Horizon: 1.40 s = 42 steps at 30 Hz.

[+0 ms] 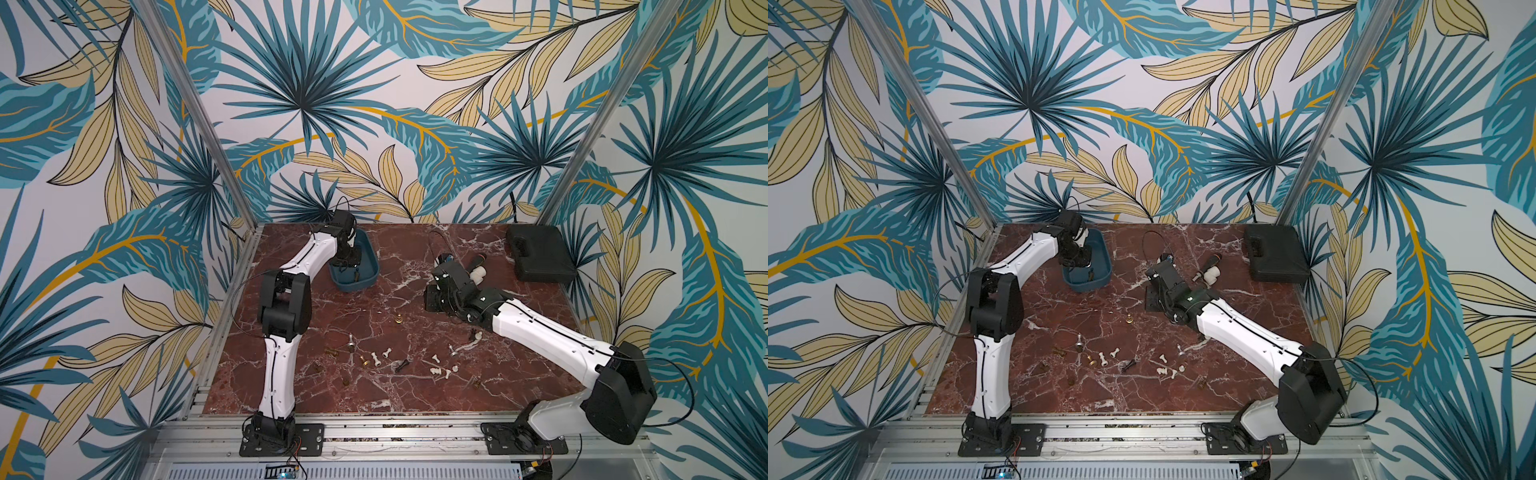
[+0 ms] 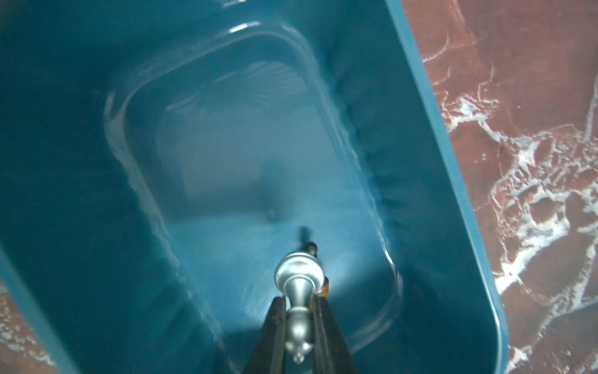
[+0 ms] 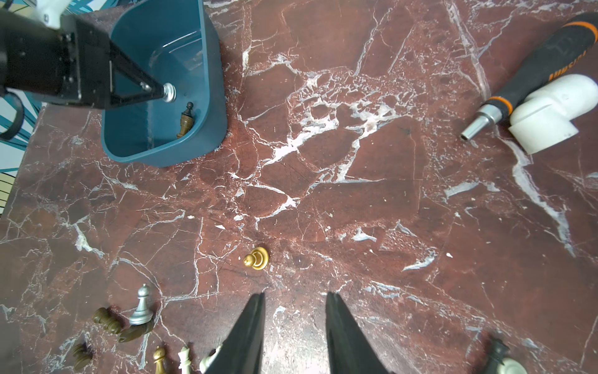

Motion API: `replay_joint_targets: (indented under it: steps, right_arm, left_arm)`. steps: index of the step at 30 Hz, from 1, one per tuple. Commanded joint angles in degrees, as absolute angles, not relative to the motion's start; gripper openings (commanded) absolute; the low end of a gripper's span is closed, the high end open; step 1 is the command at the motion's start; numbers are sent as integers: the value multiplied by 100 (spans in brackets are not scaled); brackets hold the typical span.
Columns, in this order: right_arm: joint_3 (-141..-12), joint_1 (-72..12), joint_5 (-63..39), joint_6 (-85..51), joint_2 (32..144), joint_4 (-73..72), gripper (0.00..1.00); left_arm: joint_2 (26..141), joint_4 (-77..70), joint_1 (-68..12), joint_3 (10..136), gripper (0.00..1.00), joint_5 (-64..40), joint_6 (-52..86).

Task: Put the chess pieces into the storage box
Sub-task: Place the chess piece in the storage box, then pick up the chess piece at the center of the board.

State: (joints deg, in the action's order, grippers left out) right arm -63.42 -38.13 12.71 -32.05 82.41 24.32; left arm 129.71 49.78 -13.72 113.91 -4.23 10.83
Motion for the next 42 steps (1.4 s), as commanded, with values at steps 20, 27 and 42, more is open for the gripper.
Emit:
replay_joint_targets:
  steps: [20,27,42]
  right_arm:
    - [-6792,-4010,998,-3025,8513,2850,39]
    - [-7130,-4251,732,-2884,9153,2804,39]
    - [-7308,-4342,544,-3110,10102,2818,42]
  left_arm:
    - [11179,5406,-1799,10616,45,529,1118]
    - [9011,5241,-2157,7746,45,385,1785]
    - [7655,5267,-2624,5871,45,-641,2475]
